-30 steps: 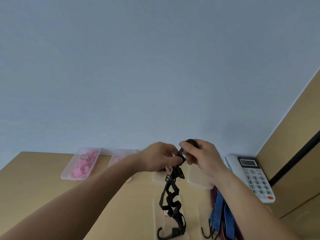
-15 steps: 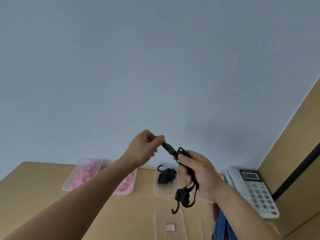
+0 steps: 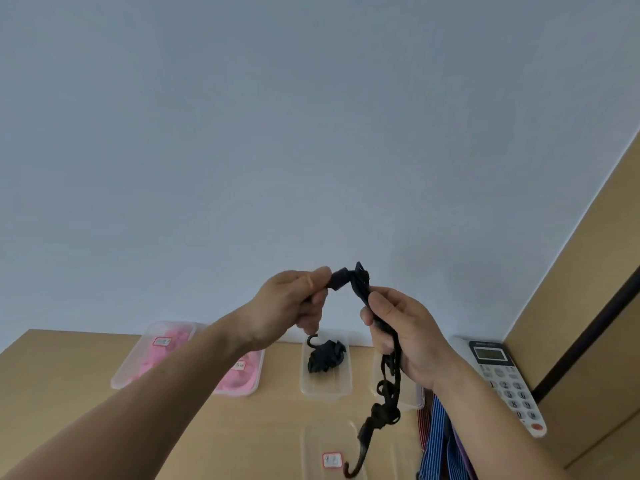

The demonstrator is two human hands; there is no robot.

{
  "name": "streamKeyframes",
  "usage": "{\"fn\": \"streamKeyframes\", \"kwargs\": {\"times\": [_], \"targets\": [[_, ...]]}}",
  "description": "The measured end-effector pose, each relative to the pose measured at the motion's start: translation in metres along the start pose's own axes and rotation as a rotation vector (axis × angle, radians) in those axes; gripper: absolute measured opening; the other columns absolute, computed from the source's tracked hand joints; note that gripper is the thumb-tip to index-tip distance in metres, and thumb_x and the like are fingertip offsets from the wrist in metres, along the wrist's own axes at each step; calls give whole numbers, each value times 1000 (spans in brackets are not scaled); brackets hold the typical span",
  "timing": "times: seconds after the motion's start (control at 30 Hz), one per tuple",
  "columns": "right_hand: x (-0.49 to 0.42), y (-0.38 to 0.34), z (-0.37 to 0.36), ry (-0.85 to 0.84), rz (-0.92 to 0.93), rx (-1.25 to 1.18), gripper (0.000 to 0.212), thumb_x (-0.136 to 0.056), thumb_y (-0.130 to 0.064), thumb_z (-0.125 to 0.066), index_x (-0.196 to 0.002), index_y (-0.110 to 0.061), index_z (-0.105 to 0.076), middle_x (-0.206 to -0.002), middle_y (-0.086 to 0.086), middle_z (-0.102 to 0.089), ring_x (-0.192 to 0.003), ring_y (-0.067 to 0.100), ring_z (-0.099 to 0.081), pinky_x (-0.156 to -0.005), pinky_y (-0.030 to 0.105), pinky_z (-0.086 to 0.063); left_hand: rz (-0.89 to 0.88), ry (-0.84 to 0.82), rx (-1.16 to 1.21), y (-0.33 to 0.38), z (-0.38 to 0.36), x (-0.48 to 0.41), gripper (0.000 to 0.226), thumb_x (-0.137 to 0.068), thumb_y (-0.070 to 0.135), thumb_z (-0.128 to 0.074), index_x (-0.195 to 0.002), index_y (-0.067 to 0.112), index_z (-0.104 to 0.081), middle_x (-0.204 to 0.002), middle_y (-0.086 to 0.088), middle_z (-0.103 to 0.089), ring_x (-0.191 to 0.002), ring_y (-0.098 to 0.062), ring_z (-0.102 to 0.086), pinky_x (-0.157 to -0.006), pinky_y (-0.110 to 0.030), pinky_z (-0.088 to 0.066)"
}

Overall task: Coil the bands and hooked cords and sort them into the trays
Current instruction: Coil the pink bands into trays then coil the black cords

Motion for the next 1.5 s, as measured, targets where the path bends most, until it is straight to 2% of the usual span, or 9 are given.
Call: {"fn": "streamKeyframes", "kwargs": {"times": [0.17, 0.3, 0.4, 0.6, 0.87, 1.07, 1.23, 1.4, 1.5], "targets": [[1, 6, -6, 186, 26, 268, 30, -98, -41, -51, -103, -17, -69, -75, 5, -69, -50, 17, -44, -46, 23, -37, 23, 39, -52, -5, -11, -3, 36, -85, 48, -47, -64, 19, -51, -59, 4, -32, -56, -18, -33, -61, -30, -37], [4, 16, -6, 372, -50, 162, 36, -99, -44, -49, -97, -12, -64, -71, 7, -67, -48, 18, -50, -44, 28, -40, 47, -124, -72, -7, -29, -2, 28, -83, 30, -45, -89, 10, -63, -71, 0, -45, -69, -20, -43, -65, -32, -42], [6, 21, -13, 430, -45, 186, 31, -100, -40, -48, -96, -12, -58, -72, 8, -68, -38, 15, -43, -38, 24, -34, 47, -139, -348, -12, -36, -1, 34, -91, 33, -50, -103, 2, -59, -82, -2, -52, -76, -18, -50, -73, -36, -47], [12, 19, -7, 383, -3, 470, 37, -100, -35, -42, -75, -12, -56, -59, 0, -63, -42, 2, -42, -49, 22, -32, -99, -80, -843, -9, -32, -1, 21, -98, 27, -56, -78, 19, -57, -71, 15, -55, -62, -2, -46, -61, -17, -38], [10, 24, -9, 343, -11, 708, 48, -100, -47, -40, -66, -18, -58, -51, -11, -58, -47, 1, -49, -50, 14, -35, -292, -3, -1572, -13, -38, -3, 28, -101, 37, -43, -109, 21, -64, -88, 5, -48, -82, -17, -51, -69, -31, -43], [10, 23, -3, 397, 87, 469, 39, -100, -42, -44, -87, -14, -68, -58, -7, -57, -47, 1, -45, -49, 16, -36, -180, 162, -934, -14, -28, 1, 60, -89, 47, -56, -141, 29, -31, -83, 9, -71, -57, -3, -58, -65, -25, -50], [12, 23, -3, 398, 149, 352, 37, -93, -50, -46, -91, -21, -69, -63, -4, -61, -49, 3, -45, -50, 20, -36, 431, -56, 30, -39, -27, 3, 50, -97, 50, -39, -105, 5, -59, -71, -16, -69, -44, -25, -53, -52, -31, -48], [10, 20, -8, 354, 214, 321, 36, -91, -50, -43, -100, -27, -70, -64, -6, -61, -46, 6, -46, -45, 17, -37, 442, -251, 463, -42, -44, 4, 26, -93, 33, -59, -90, 8, -68, -68, -5, -68, -47, -13, -55, -50, -27, -48], [8, 19, -6, 360, 189, 351, 35, -95, -47, -43, -97, -25, -70, -59, -7, -59, -47, 10, -50, -46, 20, -41, 385, -153, 460, -46, -44, -2, 18, -86, 25, -71, -82, 7, -67, -70, -6, -67, -50, -13, -56, -53, -28, -51]]}}
Point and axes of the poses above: each hand's wrist, its own x-axis away from the middle knuckle, its own z-axis out of the back of the hand, y = z × x, the point moved 6 cm from there along -x, towards the middle knuckle
